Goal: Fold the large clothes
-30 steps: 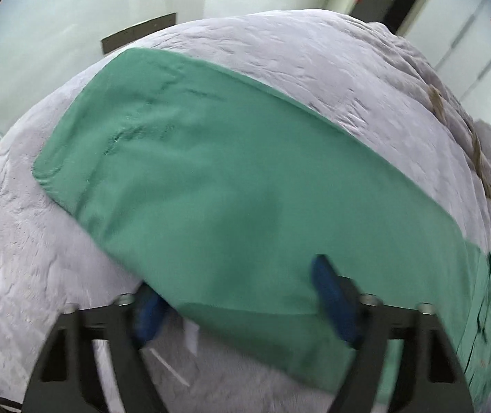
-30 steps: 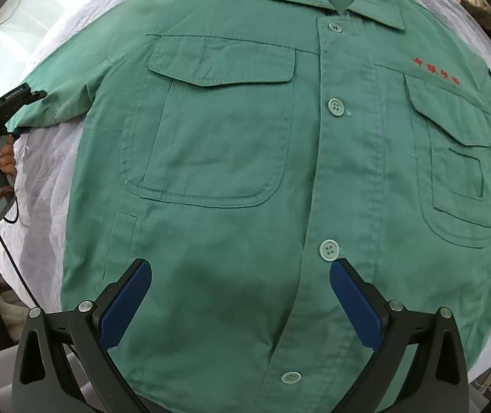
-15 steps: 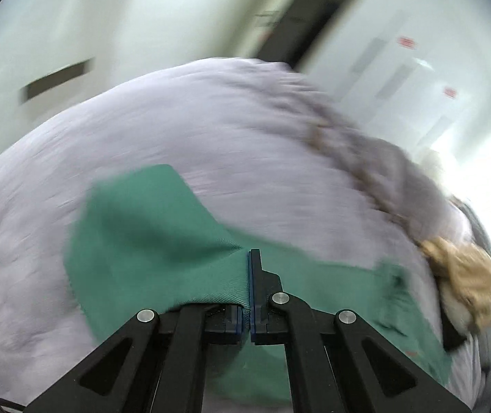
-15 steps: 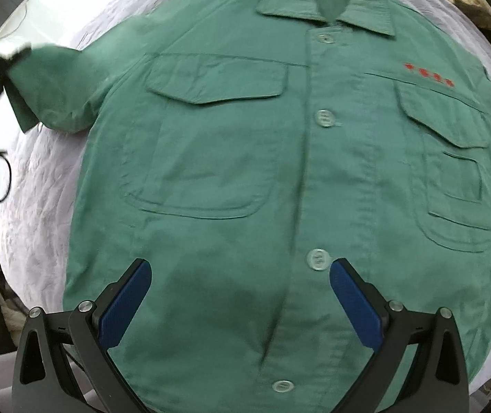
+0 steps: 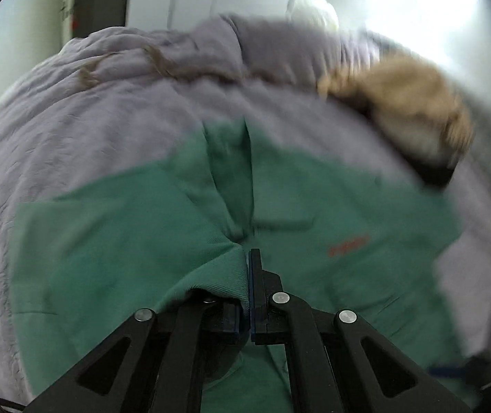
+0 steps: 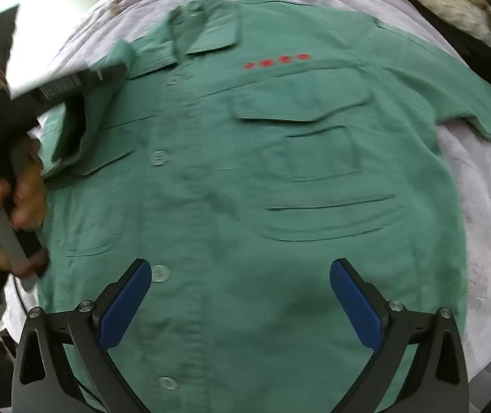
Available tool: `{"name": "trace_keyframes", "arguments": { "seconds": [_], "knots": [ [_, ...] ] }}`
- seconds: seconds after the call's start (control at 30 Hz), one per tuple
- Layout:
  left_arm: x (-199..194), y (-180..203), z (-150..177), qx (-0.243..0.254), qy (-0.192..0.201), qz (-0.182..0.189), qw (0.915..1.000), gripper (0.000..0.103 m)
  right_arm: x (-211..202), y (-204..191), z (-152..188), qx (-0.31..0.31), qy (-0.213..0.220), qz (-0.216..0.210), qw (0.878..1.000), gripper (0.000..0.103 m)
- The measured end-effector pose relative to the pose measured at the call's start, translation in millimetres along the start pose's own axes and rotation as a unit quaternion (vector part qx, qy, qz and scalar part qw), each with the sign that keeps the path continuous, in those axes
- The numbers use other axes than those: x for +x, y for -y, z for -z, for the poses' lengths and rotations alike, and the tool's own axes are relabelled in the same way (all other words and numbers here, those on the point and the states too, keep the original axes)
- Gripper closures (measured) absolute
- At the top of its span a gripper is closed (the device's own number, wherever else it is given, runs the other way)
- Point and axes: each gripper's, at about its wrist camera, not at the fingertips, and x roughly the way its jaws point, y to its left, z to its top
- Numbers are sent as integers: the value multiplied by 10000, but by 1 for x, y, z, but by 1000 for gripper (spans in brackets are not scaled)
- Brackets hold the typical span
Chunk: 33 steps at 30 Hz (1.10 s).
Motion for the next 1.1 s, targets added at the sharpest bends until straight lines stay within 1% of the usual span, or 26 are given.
{"name": "trace_keyframes", "arguments": {
  "seconds": [0.03, 0.07, 0.1, 0.13, 0.17, 0.2, 0.27, 0.33, 0.37, 0.4, 0.47, 0.53, 0.57, 0.63, 0.67, 0.7, 0.73, 0.8, 0.83, 0.87, 0.9, 0.93, 0.97, 1.0, 1.03, 1.1],
  "knots": [
    [5, 9, 8, 134, -115, -138, 9997, 99, 0, 6, -1, 34, 1, 18, 10000, 0],
    [14, 18, 15, 296, -270, -301, 9987, 97, 1, 11, -3, 69, 6, 34, 10000, 0],
    [19, 23, 18, 387, -379, -371, 9978, 88, 2, 14, -5, 91, 13, 29, 10000, 0],
    [20, 27, 21, 416, -478, -234, 9977, 55, 3, 15, -9, 111, 33, 23, 9999, 0],
    [17, 21, 33, 383, -525, -100, 9978, 22, 2, 18, -15, 115, 75, 25, 9999, 0],
    [6, 23, 36, 360, -442, -85, 9983, 15, 1, 27, -20, 108, 116, 19, 9999, 0],
    [-12, 22, 41, 499, -306, -209, 9981, 15, -2, 23, -34, 46, 242, 4, 9997, 0],
    [-29, 13, 46, 482, -190, -394, 9979, 15, -10, 20, -46, -82, 366, -86, 9993, 0],
    [-46, 4, 52, 344, -94, -610, 9975, 15, -11, 10, -56, -208, 439, -165, 9987, 0],
    [-52, -7, 54, 210, -61, -751, 9969, 15, -13, 0, -64, -324, 491, -232, 9980, 0],
    [-66, -36, 63, -208, -58, -1192, 9926, 15, -10, -33, -86, -684, 621, -457, 9947, 0],
    [-78, -70, 80, -696, -166, -1730, 9823, 15, -6, -59, -97, -965, 653, -660, 9910, 0],
    [-81, -91, 92, -987, -261, -2001, 9744, 15, 1, -81, -105, -1180, 632, -813, 9877, 0],
    [-77, -118, 105, -1373, -506, -2208, 9643, 15, 16, -115, -116, -1465, 576, -966, 9828, 0],
    [-74, -129, 112, -1550, -596, -2224, 9607, 15, 28, -134, -121, -1576, 500, -1091, 9802, 0],
    [-72, -139, 117, -1676, -608, -2237, 9582, 15, 38, -147, -124, -1627, 425, -1169, 9788, 0],
    [-69, -144, 120, -1709, -618, -2332, 9553, 15, 49, -161, -127, -1672, 338, -1209, 9779, 0],
    [-63, -148, 122, -1679, -594, -2374, 9550, 15, 75, -189, -132, -1792, 223, -1147, 9768, 0],
    [-62, -147, 121, -1669, -585, -2392, 9547, 15, 83, -196, -133, -1841, 203, -1077, 9768, 0],
    [-60, -146, 122, -1653, -561, -2419, 9545, 15, 95, -205, -135, -1904, 169, -895, 9775, 0],
    [-59, -146, 121, -1644, -522, -2464, 9537, 15, 106, -211, -137, -1927, 154, -551, 9796, 1],
    [-57, -146, 119, -1663, -501, -2508, 9523, 15, 112, -213, -138, -1924, 135, -297, 9808, 6],
    [-56, -148, 119, -1709, -479, -2559, 9503, 15, 117, -212, -141, -1859, 134, -116, 9824, 31],
    [-55, -151, 120, -1775, -461, -2561, 9491, 15, 114, -206, -146, -1724, 182, -225, 9846, 68],
    [-54, -152, 121, -1822, -456, -2566, 9481, 14, 109, -200, -149, -1619, 190, -352, 9860, 83],
    [-55, -156, 123, -1924, -430, -2634, 9443, 14, 91, -178, -161, -1242, 321, -617, 9898, 84]
  ]
}}
